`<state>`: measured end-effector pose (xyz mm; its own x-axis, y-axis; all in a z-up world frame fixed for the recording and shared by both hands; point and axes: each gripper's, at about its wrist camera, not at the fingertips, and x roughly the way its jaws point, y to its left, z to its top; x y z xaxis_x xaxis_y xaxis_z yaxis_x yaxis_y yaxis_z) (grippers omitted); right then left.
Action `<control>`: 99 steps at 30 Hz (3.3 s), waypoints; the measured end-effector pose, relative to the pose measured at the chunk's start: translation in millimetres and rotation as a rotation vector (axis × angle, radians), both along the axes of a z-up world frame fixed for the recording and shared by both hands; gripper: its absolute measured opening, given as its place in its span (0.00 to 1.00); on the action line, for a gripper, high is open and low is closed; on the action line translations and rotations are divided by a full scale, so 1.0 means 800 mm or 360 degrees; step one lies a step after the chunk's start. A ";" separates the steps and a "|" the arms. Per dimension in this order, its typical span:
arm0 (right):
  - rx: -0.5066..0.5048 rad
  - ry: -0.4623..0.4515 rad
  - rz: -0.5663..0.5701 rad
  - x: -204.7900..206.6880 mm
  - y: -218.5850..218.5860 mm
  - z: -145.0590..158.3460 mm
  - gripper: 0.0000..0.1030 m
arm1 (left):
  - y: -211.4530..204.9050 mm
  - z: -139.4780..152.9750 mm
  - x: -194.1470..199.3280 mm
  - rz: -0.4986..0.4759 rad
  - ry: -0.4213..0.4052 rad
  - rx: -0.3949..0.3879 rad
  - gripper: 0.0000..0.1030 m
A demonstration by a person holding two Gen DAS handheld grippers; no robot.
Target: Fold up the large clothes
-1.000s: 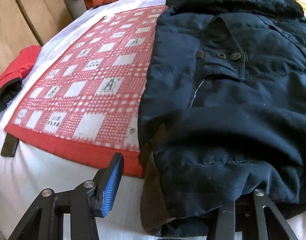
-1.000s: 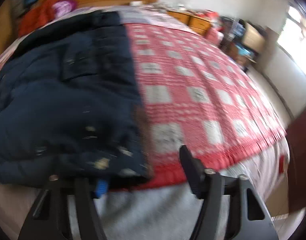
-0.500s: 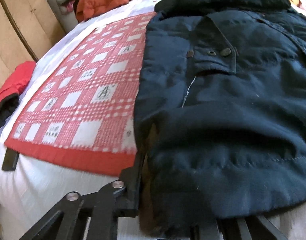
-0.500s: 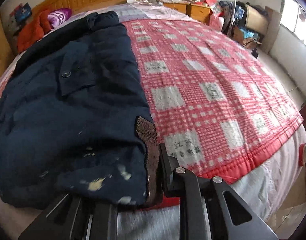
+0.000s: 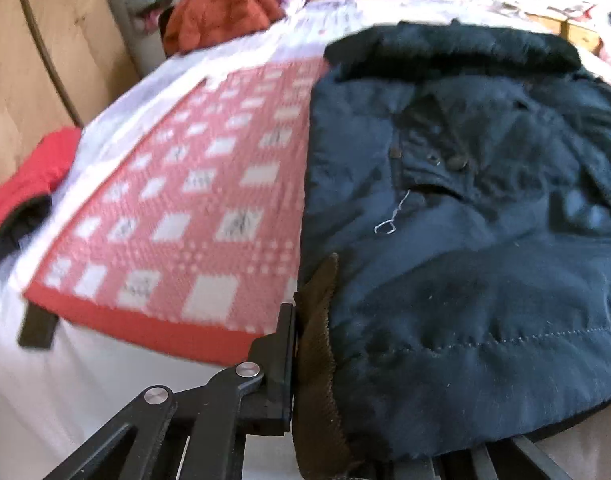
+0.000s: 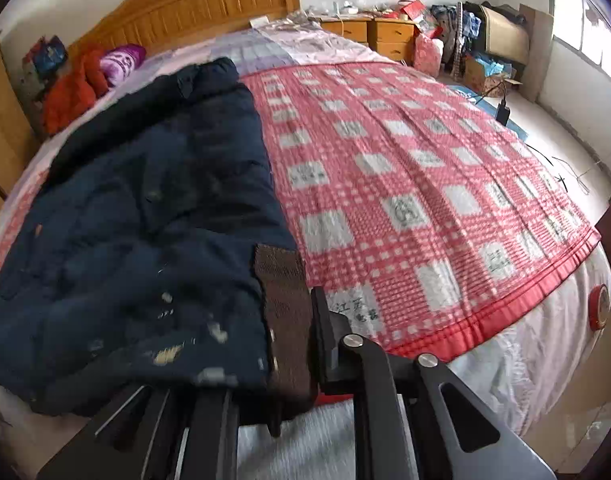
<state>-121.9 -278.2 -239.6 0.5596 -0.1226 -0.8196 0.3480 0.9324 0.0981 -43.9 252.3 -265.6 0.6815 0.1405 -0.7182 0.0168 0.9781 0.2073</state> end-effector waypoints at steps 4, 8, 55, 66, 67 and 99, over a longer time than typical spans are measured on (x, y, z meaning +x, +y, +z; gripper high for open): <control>-0.0002 0.0001 0.0031 -0.012 0.002 0.027 0.12 | 0.006 0.016 -0.008 -0.0043 0.0038 0.0020 0.11; -0.0016 0.0039 0.0055 -0.022 0.009 0.047 0.12 | 0.004 0.027 -0.019 -0.0070 0.0090 0.0039 0.11; 0.0058 0.0284 0.0249 0.574 -0.059 0.200 0.12 | -0.060 0.130 0.611 -0.0042 0.0685 0.0198 0.11; 0.0021 0.0445 0.0108 0.651 -0.079 0.066 0.12 | -0.069 -0.005 0.684 -0.0082 0.0841 0.0125 0.11; 0.0027 0.0459 0.0101 0.659 -0.080 0.056 0.12 | -0.069 -0.016 0.689 -0.0075 0.0862 0.0112 0.11; 0.0135 0.0906 0.0282 0.729 -0.110 0.038 0.85 | -0.001 0.096 0.763 -0.0099 0.0979 -0.0570 0.99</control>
<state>460.9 -366.0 -209.3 0.0361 0.0114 -0.9993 0.2075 0.9781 0.0187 566.7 251.2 -188.7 0.1370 -0.2020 -0.9698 0.0857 0.9777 -0.1915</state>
